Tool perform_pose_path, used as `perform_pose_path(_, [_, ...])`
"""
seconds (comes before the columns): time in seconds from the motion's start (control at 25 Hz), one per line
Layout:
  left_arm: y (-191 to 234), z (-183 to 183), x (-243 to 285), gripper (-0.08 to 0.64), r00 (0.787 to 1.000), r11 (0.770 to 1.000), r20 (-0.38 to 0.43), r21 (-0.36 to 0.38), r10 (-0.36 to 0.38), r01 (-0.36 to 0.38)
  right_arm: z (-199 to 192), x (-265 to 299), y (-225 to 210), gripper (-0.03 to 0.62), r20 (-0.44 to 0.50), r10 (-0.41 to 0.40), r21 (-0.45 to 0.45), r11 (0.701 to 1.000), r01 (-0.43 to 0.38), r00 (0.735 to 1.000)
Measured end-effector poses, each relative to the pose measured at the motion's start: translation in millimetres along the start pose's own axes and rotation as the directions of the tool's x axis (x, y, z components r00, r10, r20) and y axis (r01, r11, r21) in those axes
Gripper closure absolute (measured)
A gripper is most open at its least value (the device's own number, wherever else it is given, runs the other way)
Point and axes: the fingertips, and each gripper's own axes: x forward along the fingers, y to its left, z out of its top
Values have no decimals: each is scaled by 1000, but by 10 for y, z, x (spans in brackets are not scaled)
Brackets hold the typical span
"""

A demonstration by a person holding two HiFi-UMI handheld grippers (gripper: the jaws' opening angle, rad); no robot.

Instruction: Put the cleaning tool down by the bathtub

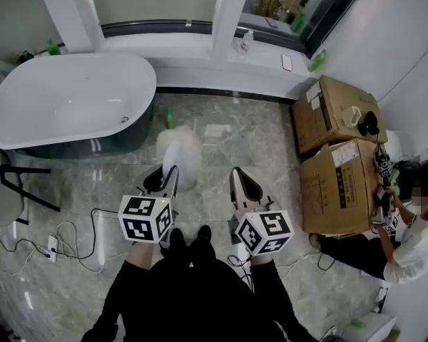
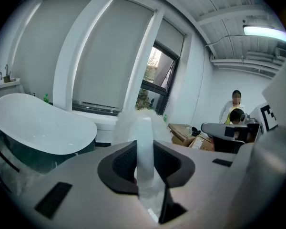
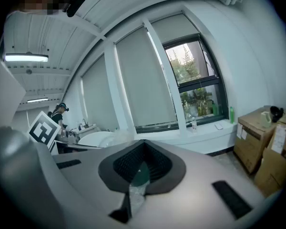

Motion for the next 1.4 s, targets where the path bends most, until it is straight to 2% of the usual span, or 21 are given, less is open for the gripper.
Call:
perform_pose_path(0.32, [-123,28,139,471,1000,1000,5,28,2,-2,8,28,-177,594,-5,-3,10,1000,3,1000])
perform_pose_path(0.72, [-163,9,279,471,1000,1000,-16,11,3,-3,-10,47,-366,594,-10,1,47,999,0,1000])
perform_pose_path(1.08, [-292,6,535,471,999,1000,-27,13,26,-25,13,-47,-730,593,-6,-4,81,997,4,1000])
perform_pose_path(1.4, [-498,109,700,471,999,997,4,59,54,-54,58,-93,-1058,594,-1,-7,64,998,7,1000])
